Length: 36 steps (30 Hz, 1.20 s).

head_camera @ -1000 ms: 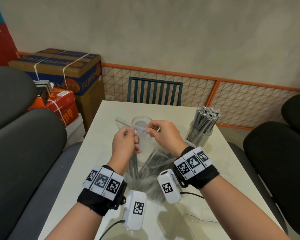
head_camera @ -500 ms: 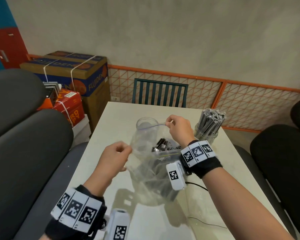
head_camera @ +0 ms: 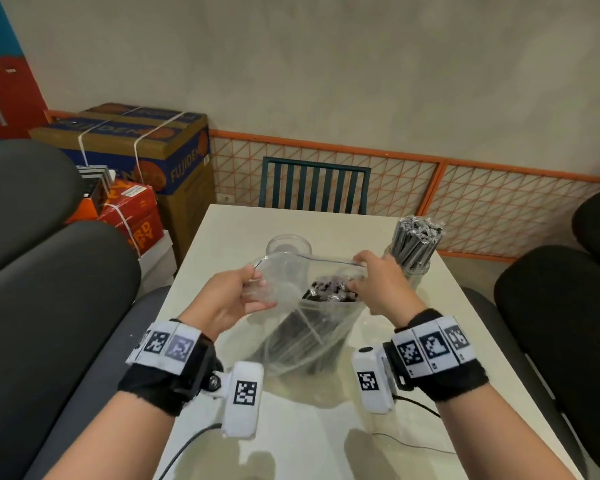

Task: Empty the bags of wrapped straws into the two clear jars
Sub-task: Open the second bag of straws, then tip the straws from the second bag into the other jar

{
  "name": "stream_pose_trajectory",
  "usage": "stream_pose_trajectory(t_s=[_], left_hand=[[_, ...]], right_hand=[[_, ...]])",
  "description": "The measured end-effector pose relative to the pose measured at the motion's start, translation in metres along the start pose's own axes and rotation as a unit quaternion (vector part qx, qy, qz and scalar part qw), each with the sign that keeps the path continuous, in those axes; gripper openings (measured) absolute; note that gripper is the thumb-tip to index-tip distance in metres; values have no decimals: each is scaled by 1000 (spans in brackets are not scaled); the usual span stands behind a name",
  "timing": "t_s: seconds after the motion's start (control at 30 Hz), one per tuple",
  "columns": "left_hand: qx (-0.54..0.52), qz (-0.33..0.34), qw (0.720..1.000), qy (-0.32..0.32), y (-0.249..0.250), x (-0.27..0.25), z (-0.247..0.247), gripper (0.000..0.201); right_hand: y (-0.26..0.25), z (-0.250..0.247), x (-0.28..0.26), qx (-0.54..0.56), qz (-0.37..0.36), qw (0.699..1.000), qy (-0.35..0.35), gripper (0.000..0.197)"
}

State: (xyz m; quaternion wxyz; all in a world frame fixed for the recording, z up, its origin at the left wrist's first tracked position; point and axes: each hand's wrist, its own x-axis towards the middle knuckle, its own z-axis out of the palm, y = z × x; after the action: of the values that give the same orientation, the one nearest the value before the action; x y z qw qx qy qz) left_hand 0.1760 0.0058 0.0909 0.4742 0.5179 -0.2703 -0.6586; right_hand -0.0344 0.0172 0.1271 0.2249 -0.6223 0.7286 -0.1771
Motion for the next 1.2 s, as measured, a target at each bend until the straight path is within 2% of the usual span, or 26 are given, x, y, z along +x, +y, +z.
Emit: stream_pose_trajectory(t_s=[0.07,0.1,0.13,0.2,0.23,0.3,0.33,0.4,0.5,0.53,0.57,0.63,0.67,0.73,0.77,0.8,0.9,1.0,1.03,1.07,1.1,1.17,1.2], left_hand=[[-74,-43,996,-32,-7,-5,1,27],[-75,-55,994,-58,-12,-5,0,23],[-52,-62,993,-88,-15,-5,-2,18],[44,-69,987,-136,-20,-3,-5,38],[85,-67,985,-138,-21,-2,-4,39],[97,-73,989,-90,-23,0,0,26],[69,-89,992,-57,-24,4,2,32],[-30,-134,990,-21,-28,10,3,37],[-172,-129,977,-3,-36,16,7,19],[-198,-103,975,7,-37,14,9,17],[-229,-73,970,19,-39,13,12,17],[-311,-24,950,19,-45,11,15,20],[-338,-8,941,17,-49,10,17,22],[-362,13,932,22,-56,9,18,26],[-365,18,930,26,-61,9,19,29],[-368,21,929,24,-65,6,19,31],[-397,10,917,23,-70,-4,14,31],[-450,-30,892,28,-70,-11,7,25],[-482,-52,874,26,-70,-11,5,23],[-494,-68,866,37,-73,-11,2,27],[-478,-73,873,62,-73,-13,0,33],[-436,-81,894,68,-80,-13,0,40],[-395,-89,911,81,-83,-12,-2,39]], right_hand=[[7,-3,-1,182,17,983,-1,9],[10,-4,-1,254,22,967,-16,10],[14,-4,0,306,30,950,-47,16],[21,-2,1,381,57,915,-124,23],[24,0,4,405,76,899,-151,24],[26,5,10,422,121,882,-170,25],[24,8,12,429,147,876,-164,26],[24,18,20,463,195,849,-163,28],[28,31,29,537,225,796,-164,25],[25,31,24,544,221,792,-168,30],[23,30,19,529,210,805,-168,33],[22,31,9,443,195,860,-165,34],[23,32,5,407,189,877,-169,28],[24,37,0,410,181,874,-189,7],[23,39,-3,429,180,865,-189,5],[24,41,-3,454,180,854,-181,10],[27,47,-5,565,180,790,-158,18],[35,52,-7,669,199,699,-156,22],[37,57,-6,695,213,670,-151,23],[38,62,-6,720,227,639,-150,23],[38,68,-6,744,234,608,-148,28],[38,79,-4,783,248,549,-155,38],[36,79,-7,774,245,560,-166,29]])
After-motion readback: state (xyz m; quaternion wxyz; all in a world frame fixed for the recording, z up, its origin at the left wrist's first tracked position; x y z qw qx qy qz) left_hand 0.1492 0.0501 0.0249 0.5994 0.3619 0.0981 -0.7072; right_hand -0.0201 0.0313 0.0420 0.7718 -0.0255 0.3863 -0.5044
